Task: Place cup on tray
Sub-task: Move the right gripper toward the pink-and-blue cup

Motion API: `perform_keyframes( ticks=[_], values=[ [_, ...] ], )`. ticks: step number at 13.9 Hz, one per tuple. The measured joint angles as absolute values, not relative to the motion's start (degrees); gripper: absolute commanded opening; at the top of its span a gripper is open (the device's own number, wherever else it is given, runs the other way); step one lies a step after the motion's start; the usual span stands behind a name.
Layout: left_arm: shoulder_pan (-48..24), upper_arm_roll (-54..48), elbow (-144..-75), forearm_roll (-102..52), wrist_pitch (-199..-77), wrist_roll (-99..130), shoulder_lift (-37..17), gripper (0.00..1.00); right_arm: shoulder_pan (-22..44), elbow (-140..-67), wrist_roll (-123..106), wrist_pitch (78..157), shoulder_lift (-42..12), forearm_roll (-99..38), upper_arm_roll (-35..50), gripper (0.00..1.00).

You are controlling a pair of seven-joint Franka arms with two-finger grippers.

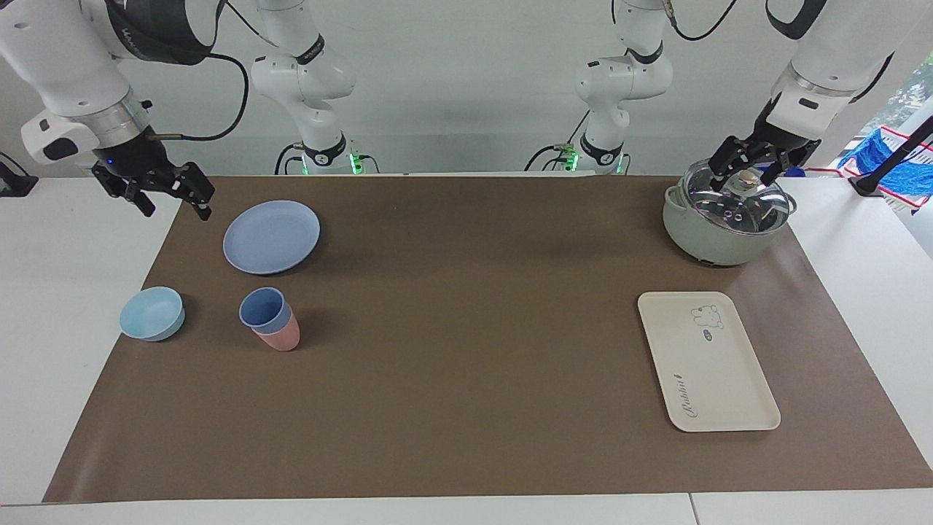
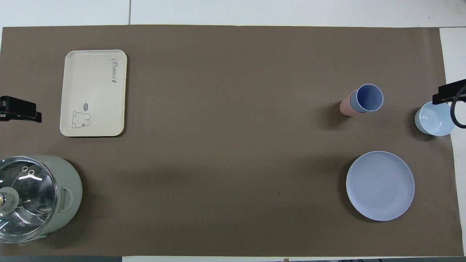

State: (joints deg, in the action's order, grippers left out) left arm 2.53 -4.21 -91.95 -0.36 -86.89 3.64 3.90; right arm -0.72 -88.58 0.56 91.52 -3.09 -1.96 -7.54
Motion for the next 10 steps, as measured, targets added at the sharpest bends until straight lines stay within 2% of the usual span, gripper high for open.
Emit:
perform_keyframes(
  ticks=[5, 10],
  values=[
    [2.53, -4.21, -91.95, -0.36, -86.89, 3.64, 3.90, 1.00, -4.18, -70.37, 6.95, 87.19, -21.34, -7.03, -7.47, 1.00],
    [2.53, -4.21, -91.95, -0.36, -86.89, 3.64, 3.90, 1.00, -7.51, -62.01, 12.53, 86.08, -32.67, -14.07, -7.43, 1.00]
  ],
)
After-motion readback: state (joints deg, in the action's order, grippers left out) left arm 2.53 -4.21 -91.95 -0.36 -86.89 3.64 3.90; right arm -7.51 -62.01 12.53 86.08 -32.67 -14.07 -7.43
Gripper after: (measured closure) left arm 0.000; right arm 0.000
